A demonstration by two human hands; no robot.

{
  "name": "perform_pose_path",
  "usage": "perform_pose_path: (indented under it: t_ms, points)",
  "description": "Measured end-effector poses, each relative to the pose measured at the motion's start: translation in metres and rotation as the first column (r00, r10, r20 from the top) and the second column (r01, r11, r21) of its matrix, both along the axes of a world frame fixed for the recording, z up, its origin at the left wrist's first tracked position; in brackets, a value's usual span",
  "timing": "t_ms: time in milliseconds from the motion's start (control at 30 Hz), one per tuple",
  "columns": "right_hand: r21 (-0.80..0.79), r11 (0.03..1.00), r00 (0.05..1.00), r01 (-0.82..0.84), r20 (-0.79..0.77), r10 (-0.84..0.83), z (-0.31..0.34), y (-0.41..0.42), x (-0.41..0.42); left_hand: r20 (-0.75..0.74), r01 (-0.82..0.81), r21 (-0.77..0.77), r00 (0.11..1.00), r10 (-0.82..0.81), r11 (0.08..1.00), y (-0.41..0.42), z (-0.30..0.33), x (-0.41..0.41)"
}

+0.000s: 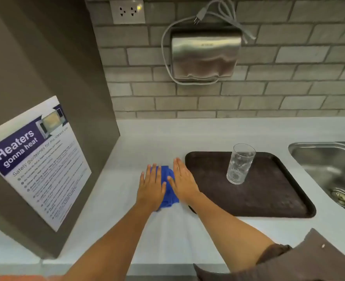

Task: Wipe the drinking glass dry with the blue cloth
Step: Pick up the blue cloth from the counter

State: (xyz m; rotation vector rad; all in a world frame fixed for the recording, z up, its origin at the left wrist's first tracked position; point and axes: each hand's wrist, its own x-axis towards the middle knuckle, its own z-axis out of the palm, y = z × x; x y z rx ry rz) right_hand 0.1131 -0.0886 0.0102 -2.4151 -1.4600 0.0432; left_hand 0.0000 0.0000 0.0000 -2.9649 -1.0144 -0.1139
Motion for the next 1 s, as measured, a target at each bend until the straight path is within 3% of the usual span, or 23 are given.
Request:
perform_pose_path:
  t_ms: [167, 267, 400, 467, 533, 633, 900, 967, 1000]
  points:
    - [-0.129, 0.991, 0.997, -0.029, -0.076, 0.019, -0.020, 0.030, 0.001, 0.050, -0.176, -0.215, 0.980, 0.191, 0.961, 0.015, -0.030, 0.000]
    - [-0.247, 0.969, 0.996, -0.013, -0.083, -0.008, -0.036, 0.041, 0.002, 0.000, -0.234, -0.329, 0.969, 0.248, 0.915, 0.018, -0.039, 0.000]
    - [-0.269, 0.962, 0.997, 0.054, -0.034, -0.066, -0.046, 0.054, -0.001, 0.064, -0.297, -0.550, 0.917, 0.393, 0.781, 0.016, -0.040, 0.001]
    - [-0.201, 0.976, 0.984, 0.080, -0.140, -0.110, -0.045, 0.060, -0.003, 0.113, -0.294, -0.650, 0.874, 0.472, 0.701, 0.014, -0.035, 0.005]
    - [-0.096, 0.986, 0.916, 0.138, -0.366, -0.164, -0.042, 0.063, -0.007, 0.234, -0.232, -0.735, 0.794, 0.561, 0.636, 0.010, -0.027, 0.008]
    - [0.002, 0.954, 0.712, 0.299, -0.666, -0.222, -0.031, 0.061, -0.015, 0.351, -0.158, -0.746, 0.731, 0.585, 0.646, 0.001, -0.019, 0.012]
    - [0.063, 0.907, 0.453, 0.416, -0.879, -0.147, -0.012, 0.029, -0.013, 0.439, 0.050, -0.792, 0.739, 0.511, 0.608, -0.002, 0.000, 0.017]
    - [0.136, 0.867, 0.451, 0.479, -0.886, -0.110, -0.011, 0.016, -0.009, 0.443, 0.079, -0.786, 0.764, 0.469, 0.614, -0.013, 0.006, 0.022]
    - [0.163, 0.859, 0.498, 0.486, -0.859, -0.118, -0.010, 0.008, -0.007, 0.444, 0.096, -0.787, 0.774, 0.451, 0.609, -0.019, 0.009, 0.025]
